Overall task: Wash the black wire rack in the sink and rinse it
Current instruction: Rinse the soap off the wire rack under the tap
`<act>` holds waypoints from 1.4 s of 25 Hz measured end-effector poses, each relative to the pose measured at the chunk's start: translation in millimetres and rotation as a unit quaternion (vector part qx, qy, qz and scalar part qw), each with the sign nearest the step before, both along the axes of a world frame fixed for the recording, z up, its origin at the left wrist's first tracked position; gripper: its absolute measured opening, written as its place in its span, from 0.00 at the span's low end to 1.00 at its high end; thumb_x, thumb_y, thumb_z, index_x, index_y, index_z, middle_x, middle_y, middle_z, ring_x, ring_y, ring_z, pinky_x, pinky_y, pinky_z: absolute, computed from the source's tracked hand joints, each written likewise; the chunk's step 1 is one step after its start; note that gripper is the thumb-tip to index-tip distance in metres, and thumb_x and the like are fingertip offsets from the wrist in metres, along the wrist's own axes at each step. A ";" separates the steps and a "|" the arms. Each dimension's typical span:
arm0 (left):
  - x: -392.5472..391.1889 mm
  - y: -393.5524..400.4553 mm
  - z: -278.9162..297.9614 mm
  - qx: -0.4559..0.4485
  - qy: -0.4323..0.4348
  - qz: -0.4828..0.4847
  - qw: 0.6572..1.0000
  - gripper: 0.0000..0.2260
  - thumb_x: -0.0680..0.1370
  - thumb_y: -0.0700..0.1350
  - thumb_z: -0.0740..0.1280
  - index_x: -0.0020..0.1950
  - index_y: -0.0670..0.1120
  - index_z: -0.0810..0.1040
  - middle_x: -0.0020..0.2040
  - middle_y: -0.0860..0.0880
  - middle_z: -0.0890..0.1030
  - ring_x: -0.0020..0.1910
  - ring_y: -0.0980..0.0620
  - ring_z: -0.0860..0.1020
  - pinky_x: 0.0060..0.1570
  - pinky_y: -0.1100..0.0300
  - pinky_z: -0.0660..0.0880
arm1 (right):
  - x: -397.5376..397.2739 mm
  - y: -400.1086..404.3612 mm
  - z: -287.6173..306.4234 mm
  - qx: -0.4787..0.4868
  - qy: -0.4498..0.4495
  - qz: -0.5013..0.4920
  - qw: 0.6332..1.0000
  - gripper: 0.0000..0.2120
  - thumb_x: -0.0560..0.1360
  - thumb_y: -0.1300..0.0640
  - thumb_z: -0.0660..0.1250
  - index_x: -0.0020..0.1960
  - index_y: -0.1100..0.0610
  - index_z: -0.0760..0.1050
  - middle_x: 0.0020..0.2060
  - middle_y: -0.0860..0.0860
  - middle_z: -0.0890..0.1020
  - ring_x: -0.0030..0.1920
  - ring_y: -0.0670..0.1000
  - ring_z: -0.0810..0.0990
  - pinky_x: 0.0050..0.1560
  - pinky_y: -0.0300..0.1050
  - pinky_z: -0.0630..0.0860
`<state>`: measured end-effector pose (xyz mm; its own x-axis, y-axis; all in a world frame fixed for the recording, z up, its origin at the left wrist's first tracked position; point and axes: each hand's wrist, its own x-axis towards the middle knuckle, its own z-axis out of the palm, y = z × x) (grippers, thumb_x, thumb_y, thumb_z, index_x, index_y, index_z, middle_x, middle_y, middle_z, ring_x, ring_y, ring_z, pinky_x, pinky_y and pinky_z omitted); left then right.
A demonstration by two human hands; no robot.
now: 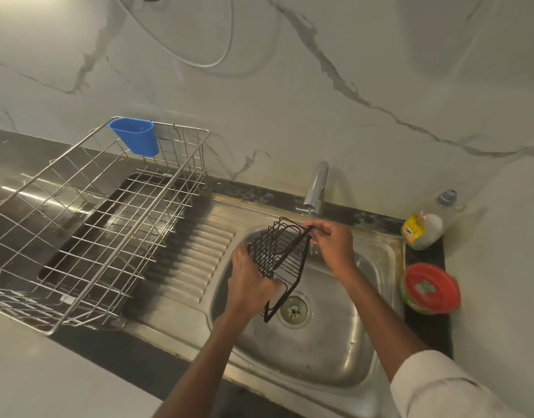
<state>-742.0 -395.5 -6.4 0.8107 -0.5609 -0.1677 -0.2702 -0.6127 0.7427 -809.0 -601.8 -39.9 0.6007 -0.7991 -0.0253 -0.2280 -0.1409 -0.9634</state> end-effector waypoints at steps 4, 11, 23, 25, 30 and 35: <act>33.5 -16.3 -38.6 -0.010 -0.004 -0.017 1.000 0.35 0.62 0.52 0.73 0.69 0.61 0.74 0.60 0.63 0.79 0.58 0.62 0.79 0.57 0.50 0.84 | -11.8 -2.0 12.6 0.023 -0.005 -0.021 0.999 0.14 0.79 0.71 0.67 0.51 0.53 0.85 0.48 0.48 0.87 0.49 0.47 0.87 0.47 0.45 0.86; 48.1 -39.1 -7.3 -0.079 0.078 -0.094 0.989 0.28 0.72 0.42 0.78 0.67 0.56 0.71 0.55 0.62 0.79 0.55 0.63 0.78 0.53 0.56 0.77 | -43.6 -18.4 31.3 0.015 0.061 0.067 0.996 0.28 0.80 0.72 0.63 0.71 0.43 0.75 0.72 0.48 0.76 0.70 0.50 0.76 0.61 0.55 0.81; 118.2 -103.7 -48.3 -0.124 0.352 -0.186 0.909 0.36 0.74 0.21 0.59 0.75 0.51 0.75 0.66 0.44 0.78 0.60 0.30 0.83 0.70 0.34 0.75 | -16.2 -8.1 27.0 -0.042 0.167 0.004 0.985 0.22 0.87 0.54 0.55 0.80 0.43 0.63 0.78 0.51 0.66 0.73 0.55 0.72 0.70 0.64 0.74; 121.9 -115.3 -54.0 -0.130 0.374 -0.192 0.898 0.37 0.76 0.22 0.59 0.80 0.49 0.71 0.74 0.46 0.71 0.61 0.32 0.83 0.69 0.36 0.76 | -16.1 -5.0 25.5 -0.057 0.180 -0.018 0.982 0.22 0.87 0.55 0.55 0.81 0.44 0.62 0.78 0.51 0.66 0.71 0.52 0.73 0.68 0.62 0.76; 120.8 -135.9 -58.0 -0.143 0.409 -0.197 0.879 0.36 0.78 0.22 0.56 0.79 0.50 0.73 0.77 0.47 0.68 0.65 0.31 0.81 0.70 0.41 0.77 | -22.7 5.5 20.8 -0.088 0.177 -0.068 0.978 0.23 0.87 0.57 0.57 0.81 0.46 0.63 0.80 0.50 0.64 0.80 0.50 0.63 0.75 0.44 0.60; 107.4 -147.2 -63.3 -0.137 0.343 -0.176 0.913 0.24 0.81 0.30 0.65 0.72 0.50 0.79 0.66 0.39 0.81 0.60 0.42 0.83 0.67 0.42 0.78 | -39.7 22.7 16.4 -0.017 0.061 -0.149 0.987 0.22 0.84 0.59 0.64 0.72 0.38 0.73 0.71 0.31 0.70 0.75 0.49 0.71 0.73 0.60 0.72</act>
